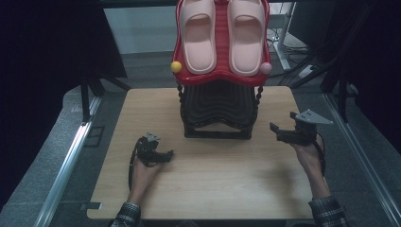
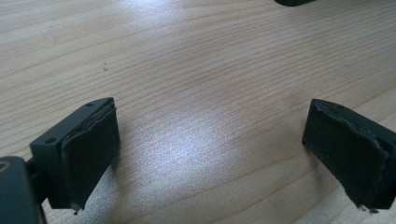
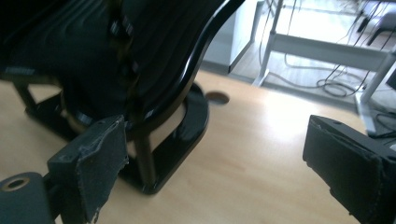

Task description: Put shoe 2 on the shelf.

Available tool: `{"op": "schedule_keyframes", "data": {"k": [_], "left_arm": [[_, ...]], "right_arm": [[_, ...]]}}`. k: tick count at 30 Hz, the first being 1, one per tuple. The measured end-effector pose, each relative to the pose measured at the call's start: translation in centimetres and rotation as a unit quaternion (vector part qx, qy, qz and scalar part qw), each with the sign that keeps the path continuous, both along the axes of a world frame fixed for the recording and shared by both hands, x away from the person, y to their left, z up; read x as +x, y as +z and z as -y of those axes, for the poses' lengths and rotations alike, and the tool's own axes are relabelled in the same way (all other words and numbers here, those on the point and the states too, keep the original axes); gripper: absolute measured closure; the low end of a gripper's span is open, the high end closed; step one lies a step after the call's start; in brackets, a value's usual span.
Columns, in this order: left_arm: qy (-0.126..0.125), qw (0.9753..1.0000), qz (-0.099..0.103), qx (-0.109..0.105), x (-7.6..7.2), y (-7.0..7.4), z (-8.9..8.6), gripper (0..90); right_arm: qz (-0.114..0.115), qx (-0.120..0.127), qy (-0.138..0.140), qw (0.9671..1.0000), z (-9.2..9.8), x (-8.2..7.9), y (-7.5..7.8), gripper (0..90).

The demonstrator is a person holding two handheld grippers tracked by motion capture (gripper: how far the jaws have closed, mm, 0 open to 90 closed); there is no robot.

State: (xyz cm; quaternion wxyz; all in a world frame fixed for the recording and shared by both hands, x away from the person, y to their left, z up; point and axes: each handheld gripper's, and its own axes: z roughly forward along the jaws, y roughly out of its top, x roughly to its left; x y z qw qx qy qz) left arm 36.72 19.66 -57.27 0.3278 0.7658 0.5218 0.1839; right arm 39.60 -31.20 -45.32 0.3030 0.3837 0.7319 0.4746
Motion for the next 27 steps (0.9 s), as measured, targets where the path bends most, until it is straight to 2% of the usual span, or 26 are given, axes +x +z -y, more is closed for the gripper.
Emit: {"op": "schedule_keyframes", "data": {"k": [9,16,22,27], "left_arm": [[-0.001,1.0000,0.000,0.002,-0.1,0.0,0.0,3.7],[-0.002,1.0000,-0.001,0.002,-0.1,0.0,0.1,3.7],[-0.001,1.0000,-0.001,0.001,-0.2,0.0,0.2,3.7],[-0.002,1.0000,-0.001,0.002,-0.2,0.0,0.2,3.7]], "right_arm": [[-0.038,-0.017,0.018,0.9990,-0.3,-2.3,-2.6,6.5],[-0.073,-0.022,0.026,0.9968,-0.7,-4.0,-5.0,6.5],[-0.101,-0.045,0.031,0.9934,-1.2,-5.1,-7.6,6.5],[-0.124,-0.069,0.036,0.9892,-1.7,-5.7,-8.8,6.5]]}}
